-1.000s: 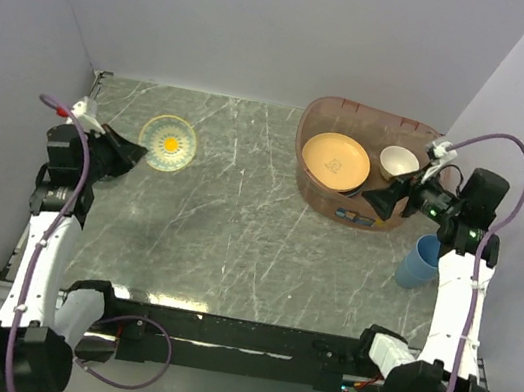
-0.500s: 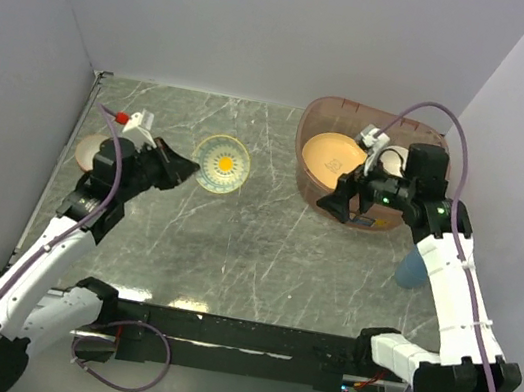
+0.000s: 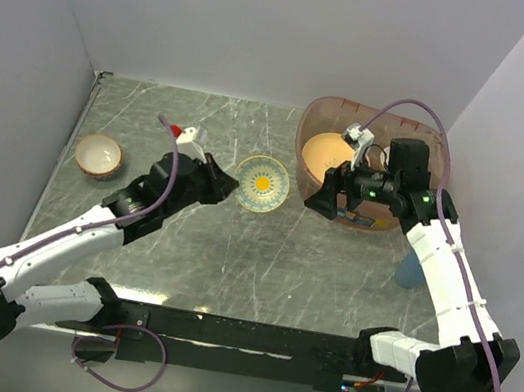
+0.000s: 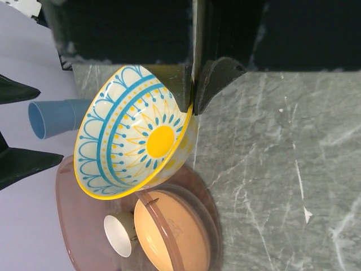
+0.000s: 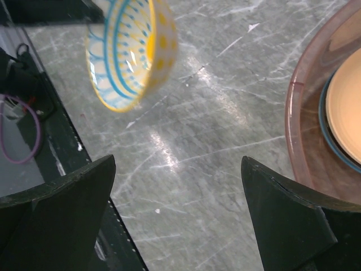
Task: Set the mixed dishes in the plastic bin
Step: Pick up the bowl from the center of the board.
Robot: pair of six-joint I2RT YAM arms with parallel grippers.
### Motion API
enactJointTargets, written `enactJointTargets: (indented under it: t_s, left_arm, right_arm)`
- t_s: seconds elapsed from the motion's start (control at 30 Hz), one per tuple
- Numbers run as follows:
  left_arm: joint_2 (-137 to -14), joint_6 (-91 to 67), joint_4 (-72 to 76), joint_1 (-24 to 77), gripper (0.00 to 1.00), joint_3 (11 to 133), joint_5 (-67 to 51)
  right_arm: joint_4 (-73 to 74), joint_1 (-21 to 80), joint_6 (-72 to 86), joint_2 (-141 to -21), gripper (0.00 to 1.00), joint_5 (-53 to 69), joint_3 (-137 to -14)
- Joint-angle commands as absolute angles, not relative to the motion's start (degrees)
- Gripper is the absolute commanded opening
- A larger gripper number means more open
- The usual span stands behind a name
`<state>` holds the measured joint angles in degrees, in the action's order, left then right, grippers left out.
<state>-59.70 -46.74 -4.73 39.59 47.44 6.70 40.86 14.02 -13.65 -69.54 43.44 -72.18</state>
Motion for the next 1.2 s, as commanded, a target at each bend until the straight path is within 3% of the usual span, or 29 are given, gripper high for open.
enactJointTargets:
  t_s: [0.0,0.53,0.73,0.77,0.93,0.97,1.03,1.13,1.17]
  left_arm:
    - [-62.31,-49.22,1.85,44.72,0.01,53.52,15.55]
    - [-71.71,-52.9,-4.74,57.74,0.01,64.06,33.04]
    - [-74.26,-53.88,-8.17,60.2,0.01,68.02,37.26]
    - [-74.53,-53.88,-8.17,60.55,0.01,68.2,37.27]
    - [-74.97,-53.26,-7.47,61.35,0.01,69.08,37.09]
    - [-74.8,-52.83,-7.12,61.43,0.01,69.08,36.92]
    - [-74.62,-51.51,-6.33,61.44,0.01,68.73,35.34]
    - [-73.57,-47.29,-3.61,61.35,0.01,67.33,33.15]
    - [-73.04,-44.24,-1.95,61.17,0.11,66.45,30.79]
  right_arm:
    - [36.22,14.33,-8.27,-69.26,1.0,46.05,-72.34]
    - [28.74,14.33,2.19,-71.19,0.97,42.46,-69.43]
    - [27.86,14.68,3.16,-71.72,0.63,40.7,-68.73]
    - [27.95,14.85,3.25,-71.98,0.52,40.43,-68.73]
    - [28.39,15.12,3.25,-72.95,0.27,39.46,-69.17]
    - [28.65,15.12,2.9,-73.12,0.13,39.11,-69.43]
    - [29.09,15.12,2.2,-73.21,0.0,38.41,-69.96]
    - [30.49,14.77,0.62,-72.69,0.0,38.67,-70.93]
    - [30.67,14.16,0.53,-72.51,0.0,40.15,-71.01]
